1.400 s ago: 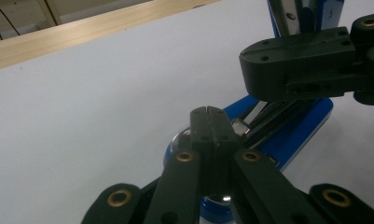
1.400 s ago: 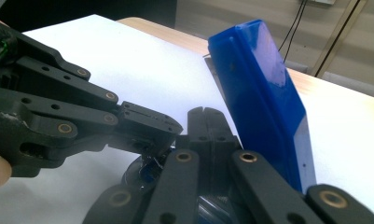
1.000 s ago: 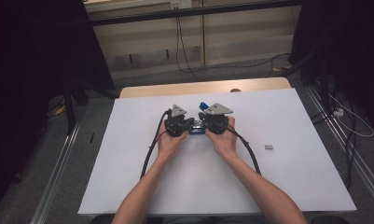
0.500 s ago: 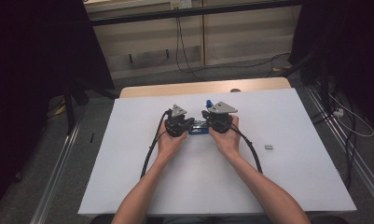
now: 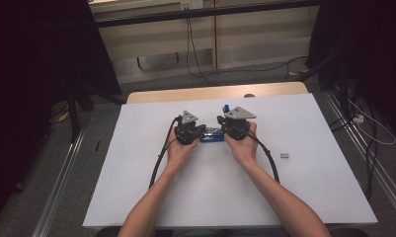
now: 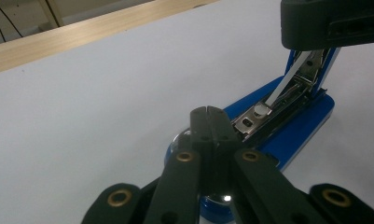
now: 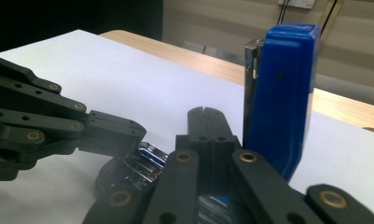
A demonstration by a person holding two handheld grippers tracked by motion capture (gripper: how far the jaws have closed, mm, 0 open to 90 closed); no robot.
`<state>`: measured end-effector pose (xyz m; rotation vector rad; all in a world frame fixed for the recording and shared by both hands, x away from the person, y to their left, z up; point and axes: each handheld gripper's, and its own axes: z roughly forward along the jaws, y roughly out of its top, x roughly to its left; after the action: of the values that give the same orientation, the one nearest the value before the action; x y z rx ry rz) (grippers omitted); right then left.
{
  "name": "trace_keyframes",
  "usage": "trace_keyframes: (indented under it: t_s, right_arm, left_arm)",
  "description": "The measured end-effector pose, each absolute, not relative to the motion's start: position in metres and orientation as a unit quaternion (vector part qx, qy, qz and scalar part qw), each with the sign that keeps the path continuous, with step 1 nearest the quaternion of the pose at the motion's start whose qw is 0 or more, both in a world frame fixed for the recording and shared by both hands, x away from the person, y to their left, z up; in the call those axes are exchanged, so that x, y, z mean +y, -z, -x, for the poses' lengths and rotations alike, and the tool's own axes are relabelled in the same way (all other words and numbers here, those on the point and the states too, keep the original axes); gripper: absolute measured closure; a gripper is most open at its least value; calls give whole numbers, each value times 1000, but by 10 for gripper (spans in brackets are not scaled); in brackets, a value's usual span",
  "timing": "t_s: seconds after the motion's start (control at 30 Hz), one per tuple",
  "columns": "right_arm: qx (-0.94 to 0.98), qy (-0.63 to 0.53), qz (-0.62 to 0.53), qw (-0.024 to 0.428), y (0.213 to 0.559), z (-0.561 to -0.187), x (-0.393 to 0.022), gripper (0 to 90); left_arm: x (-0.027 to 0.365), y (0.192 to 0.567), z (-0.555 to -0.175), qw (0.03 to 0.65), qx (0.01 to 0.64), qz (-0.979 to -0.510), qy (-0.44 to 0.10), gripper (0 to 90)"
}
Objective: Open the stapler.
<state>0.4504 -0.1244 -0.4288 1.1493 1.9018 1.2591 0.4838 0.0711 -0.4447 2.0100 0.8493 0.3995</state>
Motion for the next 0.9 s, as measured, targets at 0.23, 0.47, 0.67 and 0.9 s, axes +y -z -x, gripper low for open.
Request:
trace_keyframes:
  t_s: [0.23, 0.47, 0.67, 0.9]
  right_arm:
    - [711, -471, -433, 292, 429, -450, -124, 900]
    - [709, -473, -433, 294, 429, -449, -124, 900]
    - [703, -477, -433, 301, 428, -448, -125, 900]
    - [695, -478, -440, 309, 422, -447, -133, 900]
  left_arm:
    - [71, 445, -483, 444, 339, -813, -163, 900]
    - [71, 445, -483, 444, 336, -814, -164, 900]
    - [71, 445, -483, 443, 335, -815, -165, 900]
    - [71, 445, -483, 445, 333, -815, -162, 900]
